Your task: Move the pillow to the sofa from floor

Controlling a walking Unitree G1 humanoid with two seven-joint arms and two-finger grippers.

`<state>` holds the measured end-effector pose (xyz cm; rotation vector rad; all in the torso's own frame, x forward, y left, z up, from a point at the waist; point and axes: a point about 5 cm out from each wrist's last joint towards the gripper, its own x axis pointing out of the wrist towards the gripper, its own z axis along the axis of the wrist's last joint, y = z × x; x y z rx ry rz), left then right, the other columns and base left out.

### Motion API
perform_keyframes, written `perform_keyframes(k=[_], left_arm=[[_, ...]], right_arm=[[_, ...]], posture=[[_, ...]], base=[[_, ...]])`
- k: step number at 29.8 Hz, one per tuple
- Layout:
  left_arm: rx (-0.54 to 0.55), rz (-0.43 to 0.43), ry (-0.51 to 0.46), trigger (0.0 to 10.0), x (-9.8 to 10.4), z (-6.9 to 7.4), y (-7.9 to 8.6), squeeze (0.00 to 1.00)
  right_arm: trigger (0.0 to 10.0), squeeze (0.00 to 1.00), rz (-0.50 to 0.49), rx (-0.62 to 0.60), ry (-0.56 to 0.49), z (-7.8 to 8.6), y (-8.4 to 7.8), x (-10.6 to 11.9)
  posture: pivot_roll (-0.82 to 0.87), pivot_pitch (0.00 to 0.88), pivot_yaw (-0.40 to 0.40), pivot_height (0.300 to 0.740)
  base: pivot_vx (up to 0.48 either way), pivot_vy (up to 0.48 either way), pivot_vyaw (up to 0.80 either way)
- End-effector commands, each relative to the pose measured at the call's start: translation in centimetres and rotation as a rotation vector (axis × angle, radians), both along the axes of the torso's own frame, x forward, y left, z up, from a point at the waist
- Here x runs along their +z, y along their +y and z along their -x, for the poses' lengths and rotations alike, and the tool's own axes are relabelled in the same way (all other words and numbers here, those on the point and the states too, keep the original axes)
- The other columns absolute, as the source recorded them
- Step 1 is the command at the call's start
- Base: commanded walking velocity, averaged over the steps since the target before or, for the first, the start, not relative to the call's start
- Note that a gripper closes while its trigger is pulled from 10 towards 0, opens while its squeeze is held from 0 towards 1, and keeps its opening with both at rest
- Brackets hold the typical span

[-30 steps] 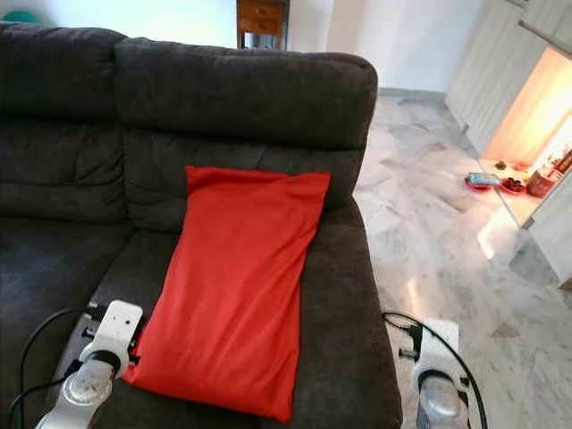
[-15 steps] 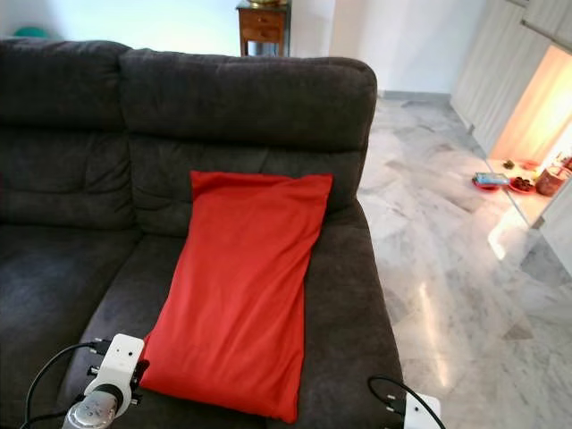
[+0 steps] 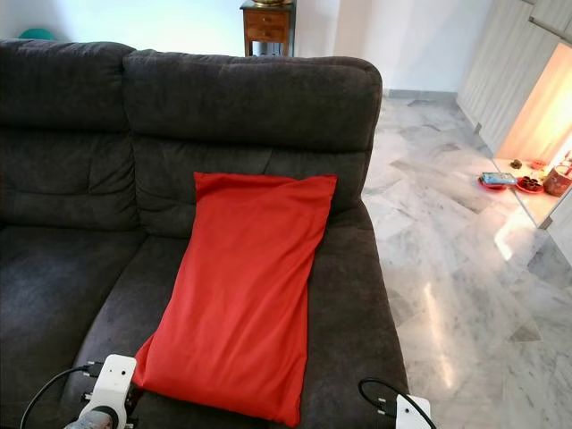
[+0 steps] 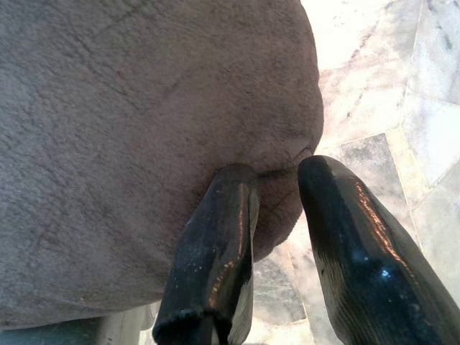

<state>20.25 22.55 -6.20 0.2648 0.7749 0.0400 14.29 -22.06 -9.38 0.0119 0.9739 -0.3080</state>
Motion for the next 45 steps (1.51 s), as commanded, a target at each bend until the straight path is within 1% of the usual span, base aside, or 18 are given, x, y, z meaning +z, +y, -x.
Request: perform_keyframes(k=[1, 4, 5, 11, 17, 25, 33, 36, 42, 45], left_arm=[[0.004, 0.012, 0.015, 10.0, -0.1, 0.0, -0.2, 0.00], [-0.009, 0.012, 0.005, 10.0, 0.1, -0.4, -0.3, 0.00], [-0.016, 0.005, 0.000, 10.0, 0.1, -0.5, -0.4, 0.00], [-0.009, 0.008, 0.000, 10.0, 0.1, -0.5, -0.5, 0.00], [-0.002, 0.010, -0.002, 10.0, -0.1, -0.2, -0.7, 0.00], [0.025, 0.014, 0.015, 10.0, -0.5, 0.4, -0.6, 0.00], [0.032, 0.016, 0.021, 10.0, -0.7, 0.7, -0.7, 0.00], [0.034, 0.012, 0.021, 10.0, -0.7, 0.8, -0.6, 0.00], [0.044, 0.006, 0.045, 10.0, -0.9, 1.4, -0.3, 0.00], [0.049, 0.003, 0.049, 10.0, -1.0, 1.5, -0.1, 0.00]], right_arm=[[10.0, 0.00, -0.031, 0.017, 0.001, -0.5, 0.8, 0.0], [10.0, 0.00, -0.053, 0.008, -0.013, -1.3, 1.0, 0.2], [10.0, 0.00, -0.059, 0.003, -0.034, -1.8, 1.1, 0.4], [10.0, 0.00, -0.067, 0.012, -0.060, -2.6, 1.0, 0.8], [10.0, 0.00, -0.066, 0.015, -0.051, -2.7, 1.0, 0.8], [10.0, 0.00, -0.081, 0.023, -0.051, -2.7, 1.5, 0.7], [10.0, 0.00, -0.081, 0.013, -0.052, -2.6, 1.3, 0.7], [10.0, 0.00, -0.081, 0.012, -0.052, -2.6, 1.3, 0.7], [10.0, 0.00, -0.083, 0.025, -0.047, -2.6, 1.4, 0.7], [10.0, 0.00, -0.088, 0.011, -0.055, -2.7, 1.5, 0.7]], posture=[[0.04, 0.000, -0.038, 0.740], [0.04, 0.000, -0.036, 0.740], [0.03, 0.000, -0.033, 0.740], [0.03, 0.000, -0.039, 0.740], [0.04, 0.000, -0.049, 0.740], [0.04, 0.000, -0.053, 0.740], [0.03, 0.000, -0.058, 0.740], [0.03, 0.000, -0.058, 0.740], [0.04, 0.000, -0.058, 0.740], [0.03, 0.000, -0.056, 0.740]], base=[[0.000, 0.000, 0.00], [0.000, 0.000, 0.00], [0.000, 0.000, 0.00], [0.000, 0.000, 0.00], [0.000, 0.000, 0.00], [0.000, 0.000, 0.00], [0.000, 0.000, 0.00], [0.000, 0.000, 0.00], [0.000, 0.000, 0.00], [0.000, 0.000, 0.00]])
